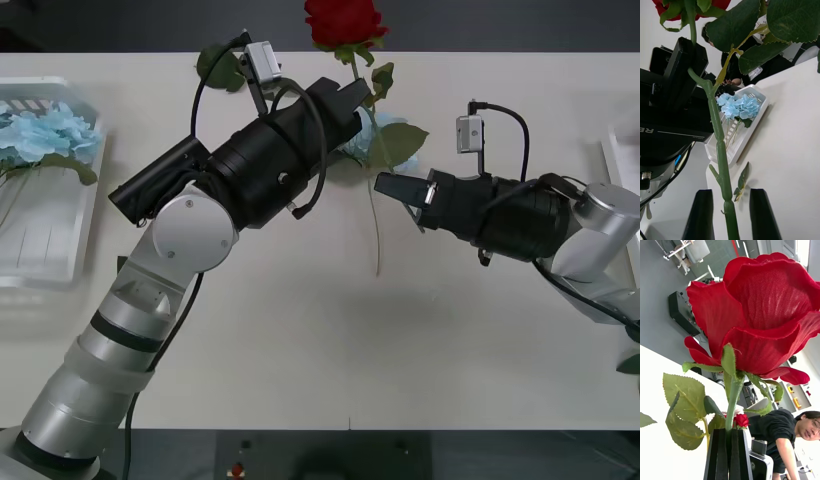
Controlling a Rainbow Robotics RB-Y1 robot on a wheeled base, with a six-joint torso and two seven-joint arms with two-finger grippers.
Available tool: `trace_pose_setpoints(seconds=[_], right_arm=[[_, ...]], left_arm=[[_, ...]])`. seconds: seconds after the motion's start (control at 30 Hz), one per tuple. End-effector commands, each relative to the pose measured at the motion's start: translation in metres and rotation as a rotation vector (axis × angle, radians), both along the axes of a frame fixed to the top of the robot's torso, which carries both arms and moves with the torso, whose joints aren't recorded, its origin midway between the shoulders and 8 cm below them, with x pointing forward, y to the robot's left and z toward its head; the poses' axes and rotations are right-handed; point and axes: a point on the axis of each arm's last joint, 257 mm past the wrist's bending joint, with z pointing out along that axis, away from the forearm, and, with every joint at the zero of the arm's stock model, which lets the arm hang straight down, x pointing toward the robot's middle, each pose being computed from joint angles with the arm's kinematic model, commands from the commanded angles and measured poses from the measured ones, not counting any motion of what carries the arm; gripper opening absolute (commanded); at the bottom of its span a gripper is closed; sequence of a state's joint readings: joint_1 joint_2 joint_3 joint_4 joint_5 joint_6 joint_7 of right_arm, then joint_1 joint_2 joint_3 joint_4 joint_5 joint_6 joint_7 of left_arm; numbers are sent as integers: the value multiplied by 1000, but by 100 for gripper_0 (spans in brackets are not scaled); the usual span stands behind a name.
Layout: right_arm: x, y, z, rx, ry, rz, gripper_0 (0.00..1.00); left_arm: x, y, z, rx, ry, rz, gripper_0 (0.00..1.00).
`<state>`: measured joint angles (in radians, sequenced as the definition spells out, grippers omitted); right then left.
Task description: Put the red flowers into the right box and the blue flowers into the left box
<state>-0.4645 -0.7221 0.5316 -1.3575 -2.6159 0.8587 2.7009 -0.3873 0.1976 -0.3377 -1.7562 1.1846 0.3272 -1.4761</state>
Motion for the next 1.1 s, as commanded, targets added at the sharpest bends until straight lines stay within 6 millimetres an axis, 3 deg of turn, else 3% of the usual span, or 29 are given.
trace_pose_setpoints(seconds=[0.03,0.2,0.3,0.33,0.47,0.63,0.77,0.87,0.97,1.03,1.07,1.1], right_arm=[[-3,11,12,-3,-31,26,0],[-3,12,13,-2,-32,26,0],[-1,12,13,-3,-33,22,0],[-1,12,14,-3,-34,21,0],[0,12,14,-4,-35,17,0],[6,7,14,-14,-36,-4,0],[19,-11,15,-58,-51,-50,0],[39,-41,18,-124,-70,-126,0],[64,-93,26,-228,-105,-236,0],[72,-118,27,-288,-120,-280,0],[79,-144,26,-349,-131,-329,0],[81,-156,24,-377,-133,-346,0]], left_arm=[[-3,-2,17,18,-57,-5,0],[-3,3,15,19,-49,-8,0],[-3,6,12,21,-38,-18,32],[-3,9,9,30,-34,-19,54],[-6,16,0,43,-8,-45,100],[-21,32,-15,82,46,-107,100],[-36,55,-27,132,99,-159,100],[-43,77,-36,192,141,-197,100],[-48,105,-48,288,184,-223,100],[-48,118,-53,332,204,-228,100],[-49,133,-60,373,230,-236,100],[-49,139,-62,389,242,-236,100]])
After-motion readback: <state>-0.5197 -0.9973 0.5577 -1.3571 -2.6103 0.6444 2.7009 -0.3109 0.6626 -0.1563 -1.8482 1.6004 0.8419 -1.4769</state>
